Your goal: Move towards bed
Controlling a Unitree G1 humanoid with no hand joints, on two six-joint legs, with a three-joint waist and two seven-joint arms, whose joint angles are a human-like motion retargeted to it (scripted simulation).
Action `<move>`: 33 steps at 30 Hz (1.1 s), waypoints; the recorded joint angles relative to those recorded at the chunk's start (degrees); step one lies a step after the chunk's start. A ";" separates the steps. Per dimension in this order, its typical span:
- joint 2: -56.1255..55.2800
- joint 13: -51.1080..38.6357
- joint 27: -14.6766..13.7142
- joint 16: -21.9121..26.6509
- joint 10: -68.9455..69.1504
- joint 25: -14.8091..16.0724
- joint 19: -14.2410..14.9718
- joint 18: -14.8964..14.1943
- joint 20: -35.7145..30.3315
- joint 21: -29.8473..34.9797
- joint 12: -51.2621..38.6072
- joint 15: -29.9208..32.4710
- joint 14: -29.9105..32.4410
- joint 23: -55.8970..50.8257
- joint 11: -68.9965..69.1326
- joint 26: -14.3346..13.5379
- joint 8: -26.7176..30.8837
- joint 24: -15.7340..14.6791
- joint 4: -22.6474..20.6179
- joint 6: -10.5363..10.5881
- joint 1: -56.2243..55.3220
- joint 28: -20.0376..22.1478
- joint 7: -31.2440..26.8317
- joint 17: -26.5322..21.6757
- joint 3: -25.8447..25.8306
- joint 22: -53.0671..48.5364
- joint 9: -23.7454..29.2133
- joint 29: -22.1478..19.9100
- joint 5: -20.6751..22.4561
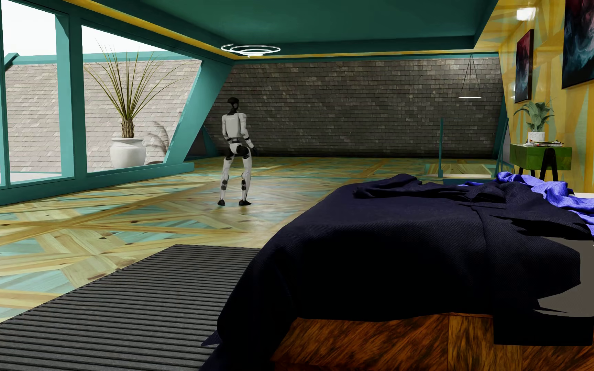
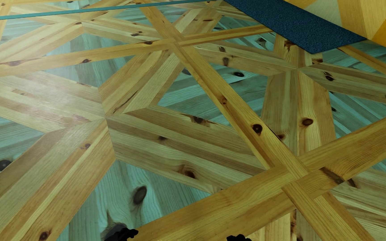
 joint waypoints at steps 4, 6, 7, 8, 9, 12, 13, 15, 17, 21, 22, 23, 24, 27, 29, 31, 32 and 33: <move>-1.41 -0.99 -1.21 -0.15 9.27 0.30 0.36 1.14 1.05 -0.48 1.52 -0.14 0.24 0.14 3.04 -0.72 4.86 -1.26 -5.95 1.57 -9.51 4.24 -32.24 -0.80 2.32 -1.11 1.30 0.06 3.12; -3.14 -2.27 -1.43 -0.40 12.81 0.10 1.14 -2.52 2.16 -0.23 2.79 0.14 -0.94 0.56 4.69 -1.30 8.50 -2.08 -17.92 1.74 -11.77 6.30 -53.91 -1.17 3.08 -2.27 1.65 0.49 3.76; -4.45 -2.72 -1.77 -0.42 13.88 -0.01 1.69 -2.64 2.69 0.03 3.11 0.36 -2.08 0.53 5.67 -1.56 10.44 -2.45 -24.59 1.56 -11.18 7.15 -62.53 -1.53 3.07 -2.57 1.74 0.66 3.85; -5.81 -3.36 -2.01 -0.53 13.99 -0.13 2.33 -2.65 3.18 0.39 3.52 0.74 -2.38 0.48 6.54 -1.83 12.74 -2.76 -29.26 1.23 -10.23 7.95 -68.51 -1.87 2.99 -2.88 1.86 0.82 3.86; -7.27 -4.13 -2.19 -0.69 13.36 -0.26 3.07 -2.66 3.67 0.87 3.97 1.24 -2.93 0.43 7.46 -2.07 15.44 -3.02 -32.37 0.80 -9.25 8.67 -72.23 -2.20 2.94 -3.19 2.04 0.96 4.05; -11.84 -6.69 -2.60 -1.17 7.57 -0.14 5.78 2.06 4.56 2.24 5.12 3.42 -7.00 -0.09 9.90 -2.74 24.87 -3.56 -34.05 -0.54 -7.83 10.03 -69.47 -3.07 2.87 -3.95 3.00 1.40 6.06; -13.09 -7.13 -2.73 -1.10 4.88 0.24 6.77 6.76 4.16 2.29 5.06 4.47 -8.83 -0.74 10.04 -2.86 27.90 -3.38 -33.32 -0.97 -7.68 9.89 -64.16 -3.33 2.67 -3.74 3.43 1.25 6.88; -14.94 -6.39 -2.55 -0.43 -0.19 1.26 9.20 12.08 1.69 1.53 3.62 6.88 -11.46 -3.35 9.18 -2.78 33.28 -1.85 -33.28 -1.93 -7.47 8.37 -57.45 -3.91 2.32 -2.04 4.53 -0.20 8.07; -15.91 -3.71 -1.31 0.70 -2.71 1.98 10.20 12.68 -1.21 0.71 1.06 9.62 -11.47 -6.53 6.82 -2.38 36.55 0.00 -33.82 -3.61 -8.44 5.60 -53.68 -4.17 1.73 0.08 5.91 -3.63 7.89; -19.81 2.52 1.85 2.38 -4.88 2.69 7.14 12.36 -1.33 1.74 -1.57 11.24 -8.38 -8.13 3.88 -2.17 10.57 0.82 -34.04 -7.46 -10.59 4.78 -46.07 -4.25 1.48 1.18 7.84 -8.00 -5.64; -20.60 3.06 2.17 2.22 -4.97 2.52 7.53 12.20 -0.35 2.85 -1.23 11.69 -8.21 -7.63 6.78 -2.23 8.53 0.40 -33.61 -8.03 -10.87 5.60 -43.64 -4.87 1.27 0.44 8.05 -7.03 -6.92; -21.24 3.30 2.42 1.97 -5.04 2.18 7.90 12.03 0.55 4.11 -0.50 11.17 -8.11 -6.81 10.18 -2.59 9.36 -0.14 -33.00 -8.50 -10.99 6.42 -41.04 -5.64 1.09 -0.70 8.19 -5.70 -6.86; -21.65 3.27 2.61 1.99 -5.16 2.24 9.97 11.84 1.06 5.13 0.77 9.32 -8.00 -5.63 13.40 -3.61 10.99 -0.53 -32.28 -8.91 -10.93 7.17 -38.32 -6.35 1.05 -1.87 8.29 -4.15 -6.41; -22.43 4.34 2.98 1.54 -5.58 3.79 13.48 10.79 -0.31 6.68 2.15 5.58 -7.44 -4.25 20.21 -5.29 10.47 0.01 -29.38 -9.86 -10.35 5.86 -29.83 -7.15 1.65 -3.11 8.28 0.60 -8.50; -22.92 5.58 2.67 0.93 -5.67 4.12 10.28 9.76 -1.72 7.77 1.90 5.38 -7.11 -4.92 24.12 -6.31 4.89 0.04 -27.20 -10.20 -9.65 3.67 -24.69 -7.69 1.93 -3.14 8.15 1.95 -14.37; -22.64 7.23 2.52 0.03 -6.06 4.83 8.66 8.48 -3.26 7.83 1.48 5.11 -6.82 -6.11 26.22 -6.51 3.89 0.15 -25.18 -10.16 -8.25 3.15 -20.18 -7.84 1.85 -3.94 7.97 2.31 -18.75; -22.23 7.96 2.60 -0.58 -6.54 5.20 8.17 7.72 -3.80 7.69 1.32 4.85 -6.60 -6.51 25.74 -6.15 4.16 -0.06 -24.20 -10.03 -7.28 3.43 -17.98 -7.78 1.80 -4.73 7.80 2.72 -20.62; -21.71 8.55 2.80 -1.27 -7.13 5.42 7.97 6.88 -4.17 7.49 1.18 4.34 -6.38 -6.75 24.06 -5.75 4.64 -0.50 -23.30 -9.85 -6.21 3.70 -15.81 -7.75 1.74 -5.68 7.59 3.23 -22.49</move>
